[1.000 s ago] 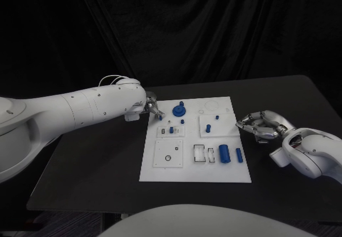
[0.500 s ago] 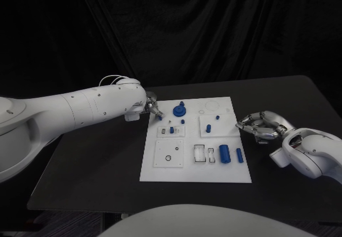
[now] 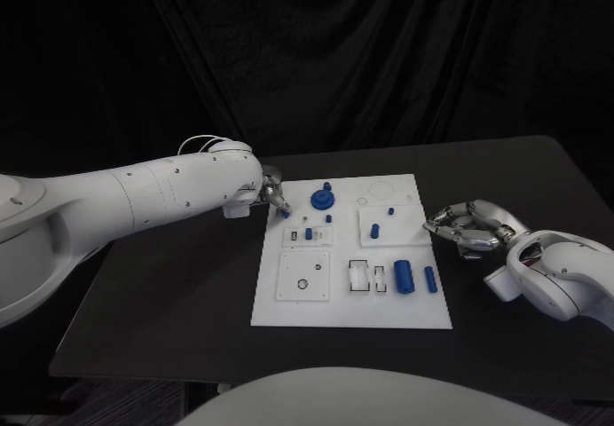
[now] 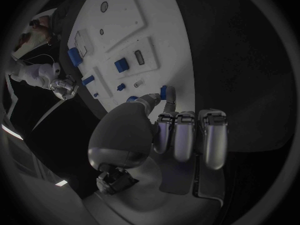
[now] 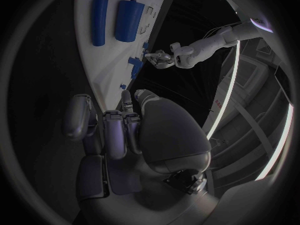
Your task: Assemble the parts on the task board
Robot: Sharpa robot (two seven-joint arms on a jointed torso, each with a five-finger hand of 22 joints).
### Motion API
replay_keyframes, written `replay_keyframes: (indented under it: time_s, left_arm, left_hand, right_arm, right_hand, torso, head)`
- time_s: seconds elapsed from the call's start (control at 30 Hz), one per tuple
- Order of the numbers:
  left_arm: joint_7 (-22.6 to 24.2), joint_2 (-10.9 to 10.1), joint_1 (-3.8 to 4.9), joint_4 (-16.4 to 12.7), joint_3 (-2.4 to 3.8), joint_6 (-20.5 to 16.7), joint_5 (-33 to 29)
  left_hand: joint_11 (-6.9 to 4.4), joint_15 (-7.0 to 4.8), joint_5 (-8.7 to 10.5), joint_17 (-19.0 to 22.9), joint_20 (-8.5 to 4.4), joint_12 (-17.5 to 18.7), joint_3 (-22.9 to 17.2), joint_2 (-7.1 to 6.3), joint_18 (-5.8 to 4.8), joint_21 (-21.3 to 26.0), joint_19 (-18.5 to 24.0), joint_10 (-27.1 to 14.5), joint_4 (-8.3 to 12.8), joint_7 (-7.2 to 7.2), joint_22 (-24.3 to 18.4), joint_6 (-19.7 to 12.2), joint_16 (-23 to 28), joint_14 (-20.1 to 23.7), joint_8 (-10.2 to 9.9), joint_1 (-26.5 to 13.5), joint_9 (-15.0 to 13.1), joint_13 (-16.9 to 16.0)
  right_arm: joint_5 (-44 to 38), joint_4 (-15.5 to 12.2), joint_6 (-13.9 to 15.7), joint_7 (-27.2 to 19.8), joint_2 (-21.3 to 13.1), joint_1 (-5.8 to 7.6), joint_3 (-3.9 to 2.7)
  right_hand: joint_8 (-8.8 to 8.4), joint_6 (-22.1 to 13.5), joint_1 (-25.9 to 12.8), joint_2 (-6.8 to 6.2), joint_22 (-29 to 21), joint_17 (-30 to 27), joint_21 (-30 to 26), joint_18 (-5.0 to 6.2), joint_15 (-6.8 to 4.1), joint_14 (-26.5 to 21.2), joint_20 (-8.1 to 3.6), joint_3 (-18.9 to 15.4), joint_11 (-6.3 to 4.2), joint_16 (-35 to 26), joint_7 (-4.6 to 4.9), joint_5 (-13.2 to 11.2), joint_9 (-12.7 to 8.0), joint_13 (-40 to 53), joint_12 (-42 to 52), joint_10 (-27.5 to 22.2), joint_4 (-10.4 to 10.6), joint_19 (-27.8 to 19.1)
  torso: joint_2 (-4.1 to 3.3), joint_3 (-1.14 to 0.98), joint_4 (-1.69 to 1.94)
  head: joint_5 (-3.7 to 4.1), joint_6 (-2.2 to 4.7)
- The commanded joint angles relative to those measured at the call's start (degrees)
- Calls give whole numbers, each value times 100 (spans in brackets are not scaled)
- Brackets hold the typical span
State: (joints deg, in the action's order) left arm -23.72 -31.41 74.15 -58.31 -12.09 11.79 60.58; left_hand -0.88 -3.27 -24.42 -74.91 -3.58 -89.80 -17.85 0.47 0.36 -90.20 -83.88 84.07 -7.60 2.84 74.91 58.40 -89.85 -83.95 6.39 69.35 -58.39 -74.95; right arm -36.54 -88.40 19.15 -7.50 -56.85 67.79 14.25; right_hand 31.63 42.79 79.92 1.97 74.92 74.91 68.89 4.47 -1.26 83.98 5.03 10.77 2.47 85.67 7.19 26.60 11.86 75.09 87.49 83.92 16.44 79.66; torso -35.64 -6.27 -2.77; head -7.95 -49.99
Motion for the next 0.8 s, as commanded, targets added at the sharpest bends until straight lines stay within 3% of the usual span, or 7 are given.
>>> replay_keyframes:
  time_s: [0.03,0.27,0.43,0.57,0.67,0.8]
  left_arm:
    - [61,-6,-26,-15,1,117,6]
    - [89,-66,-46,-78,1,-61,6]
    - [44,-205,-50,-279,1,-336,-129]
    - [-65,-391,-50,-553,1,-494,-645]
    - [-151,-626,-49,-918,1,-714,-952]
    - [-179,-860,-48,-1297,0,-1016,-1073]
  left_hand:
    - [-24,-40,-14,-1509,-36,-20,-35,-31,-36,20,-612,593,1,11,1509,40,-15,-605,-24,-21,11,-1505]
    - [-22,-38,-17,-1509,-33,-20,-231,-66,-36,20,-612,593,83,12,1509,71,-15,-605,-42,-82,41,-1505]
    - [-38,-48,-98,-1509,-41,-20,-444,-122,-36,20,-612,593,194,-5,1509,151,-15,-605,-1,-159,18,-1505]
    - [-51,-59,-139,-1509,-50,-20,-556,-146,-36,20,-612,593,237,-19,1509,198,-15,-605,31,-212,-5,-1505]
    - [-55,-64,-177,-1509,-54,-20,-622,-155,-36,20,-612,593,262,-23,1509,206,-15,-605,44,-223,-20,-1505]
    - [-57,-66,-199,-1509,-57,-20,-667,-180,-36,20,-612,593,283,-25,1509,211,-15,-605,57,-237,-36,-1505]
  right_arm:
    - [-21,1,-70,98,2,-13,-4]
    - [-21,2,-96,117,1,-13,-4]
    - [-22,-7,-108,136,-16,-13,-4]
    - [-23,-16,-108,153,-40,-12,-4]
    - [-30,-18,-106,168,-56,-12,-4]
    - [-34,-17,-113,178,-60,-12,-4]
  right_hand:
    - [27,0,69,3,812,867,-29,61,17,330,10,35,24,-27,-12,21,-8,949,-26,-18,-9,-41]
    - [31,3,71,7,807,858,-45,64,19,326,10,40,25,-34,-12,21,-8,937,-32,-33,-7,-49]
    - [37,8,76,17,804,848,-59,67,20,320,11,50,26,-42,-11,24,-9,927,-39,-46,-4,-56]
    - [38,9,76,18,803,842,-62,67,20,317,12,51,27,-46,-11,23,-9,922,-41,-52,-4,-58]
    - [38,9,76,18,803,842,-62,67,20,317,12,51,27,-46,-11,23,-9,922,-41,-52,-4,-58]
    - [40,10,76,19,800,837,-69,69,20,315,12,52,27,-50,-11,23,-9,914,-46,-62,-2,-62]
  torso:
    - [-2,1,-2]
    - [0,2,-3]
    - [-1,2,-1]
    - [0,2,-1]
    - [0,4,-3]
    - [2,3,-2]
  head:
    - [-4,-1]
    - [5,-1]
    - [20,-1]
    - [16,-1]
    - [11,-1]
    - [0,-1]
